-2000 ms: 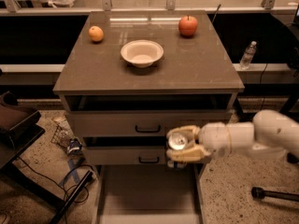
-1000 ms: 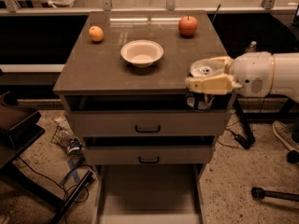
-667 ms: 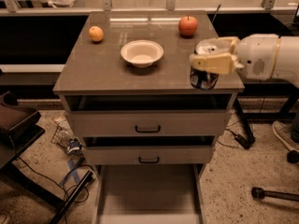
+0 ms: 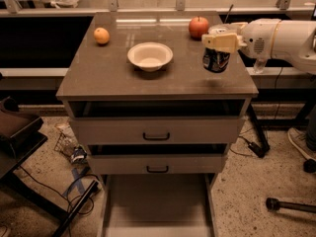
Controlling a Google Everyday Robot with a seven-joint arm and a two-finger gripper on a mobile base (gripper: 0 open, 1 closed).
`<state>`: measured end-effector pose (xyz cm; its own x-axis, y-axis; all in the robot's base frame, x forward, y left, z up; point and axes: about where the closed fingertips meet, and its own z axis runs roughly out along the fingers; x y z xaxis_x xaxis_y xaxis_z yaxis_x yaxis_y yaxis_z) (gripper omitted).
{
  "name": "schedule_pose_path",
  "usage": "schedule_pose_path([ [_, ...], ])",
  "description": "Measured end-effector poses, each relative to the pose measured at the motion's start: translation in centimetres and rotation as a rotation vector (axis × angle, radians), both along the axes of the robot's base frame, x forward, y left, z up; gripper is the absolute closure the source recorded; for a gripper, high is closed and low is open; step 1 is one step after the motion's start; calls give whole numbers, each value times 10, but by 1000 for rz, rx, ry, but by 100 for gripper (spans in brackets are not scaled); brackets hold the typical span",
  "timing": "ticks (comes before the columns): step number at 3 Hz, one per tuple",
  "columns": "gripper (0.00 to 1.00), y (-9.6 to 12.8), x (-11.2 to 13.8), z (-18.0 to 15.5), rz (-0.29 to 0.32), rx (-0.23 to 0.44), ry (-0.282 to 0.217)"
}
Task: Pick pepsi can from bottom drawer and place on counter
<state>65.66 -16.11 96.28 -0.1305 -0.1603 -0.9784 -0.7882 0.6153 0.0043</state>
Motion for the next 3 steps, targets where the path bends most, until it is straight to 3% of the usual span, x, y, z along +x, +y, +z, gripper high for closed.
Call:
schedule_pose_path([
  [1,100,-13,43,-43,6,59,79],
  [2,100,-30,55,-74,2,101,115],
  [3,82,-30,55,-66,2,101,115],
])
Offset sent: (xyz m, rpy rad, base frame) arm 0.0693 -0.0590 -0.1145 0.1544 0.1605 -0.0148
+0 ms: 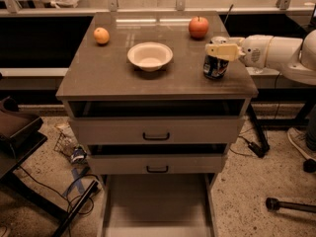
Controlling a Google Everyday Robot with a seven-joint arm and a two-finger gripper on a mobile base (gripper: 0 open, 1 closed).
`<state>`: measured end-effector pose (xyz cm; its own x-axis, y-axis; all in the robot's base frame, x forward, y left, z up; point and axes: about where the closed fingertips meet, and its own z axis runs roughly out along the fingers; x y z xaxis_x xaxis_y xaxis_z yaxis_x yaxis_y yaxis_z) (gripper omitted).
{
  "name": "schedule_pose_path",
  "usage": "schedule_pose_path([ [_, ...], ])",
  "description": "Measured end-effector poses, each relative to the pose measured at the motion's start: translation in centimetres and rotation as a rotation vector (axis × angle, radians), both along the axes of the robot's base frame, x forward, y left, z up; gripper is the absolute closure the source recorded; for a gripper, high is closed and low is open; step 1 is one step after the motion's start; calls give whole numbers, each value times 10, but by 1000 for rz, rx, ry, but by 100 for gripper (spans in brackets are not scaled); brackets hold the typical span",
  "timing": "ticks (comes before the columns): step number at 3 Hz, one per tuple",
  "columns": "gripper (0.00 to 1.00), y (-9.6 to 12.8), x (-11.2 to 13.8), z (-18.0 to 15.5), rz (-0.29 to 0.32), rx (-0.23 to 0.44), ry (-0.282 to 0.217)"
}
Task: Pick pepsi can from bottom drawer and place on counter
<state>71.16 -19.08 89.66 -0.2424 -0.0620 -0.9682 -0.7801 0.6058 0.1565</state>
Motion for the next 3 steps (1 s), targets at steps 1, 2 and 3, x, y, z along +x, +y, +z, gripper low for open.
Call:
schedule_pose_path([
  [1,59,0,0,2,0,0,0],
  [2,36,0,0,2,0,0,0],
  [3,13,0,0,2,0,0,0],
])
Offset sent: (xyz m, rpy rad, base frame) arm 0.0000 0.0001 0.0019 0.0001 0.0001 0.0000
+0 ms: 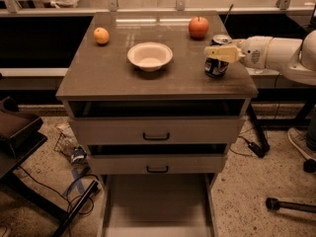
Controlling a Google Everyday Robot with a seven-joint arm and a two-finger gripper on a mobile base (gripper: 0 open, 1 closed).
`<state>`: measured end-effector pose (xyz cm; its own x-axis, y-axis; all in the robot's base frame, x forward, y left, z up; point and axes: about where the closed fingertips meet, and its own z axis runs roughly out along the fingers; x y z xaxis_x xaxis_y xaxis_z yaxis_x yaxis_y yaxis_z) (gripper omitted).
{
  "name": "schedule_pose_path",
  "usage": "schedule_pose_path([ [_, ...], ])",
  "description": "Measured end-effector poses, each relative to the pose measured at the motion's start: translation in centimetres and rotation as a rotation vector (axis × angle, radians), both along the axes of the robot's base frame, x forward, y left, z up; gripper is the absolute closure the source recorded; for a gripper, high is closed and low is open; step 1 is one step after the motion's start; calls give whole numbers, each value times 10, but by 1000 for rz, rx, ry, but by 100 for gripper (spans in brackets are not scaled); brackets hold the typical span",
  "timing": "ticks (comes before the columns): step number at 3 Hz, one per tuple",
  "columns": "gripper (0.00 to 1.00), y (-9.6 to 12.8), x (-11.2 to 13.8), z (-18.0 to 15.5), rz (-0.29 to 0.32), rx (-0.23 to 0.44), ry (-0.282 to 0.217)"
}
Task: Pick pepsi can from bottom drawer and place on counter
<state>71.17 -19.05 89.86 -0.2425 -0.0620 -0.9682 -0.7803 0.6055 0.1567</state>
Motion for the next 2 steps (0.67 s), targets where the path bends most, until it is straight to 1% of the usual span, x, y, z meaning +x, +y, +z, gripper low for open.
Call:
schedule_pose_path([
  [1,0,3,1,0,5,1,1],
  [2,0,3,1,0,5,1,1],
])
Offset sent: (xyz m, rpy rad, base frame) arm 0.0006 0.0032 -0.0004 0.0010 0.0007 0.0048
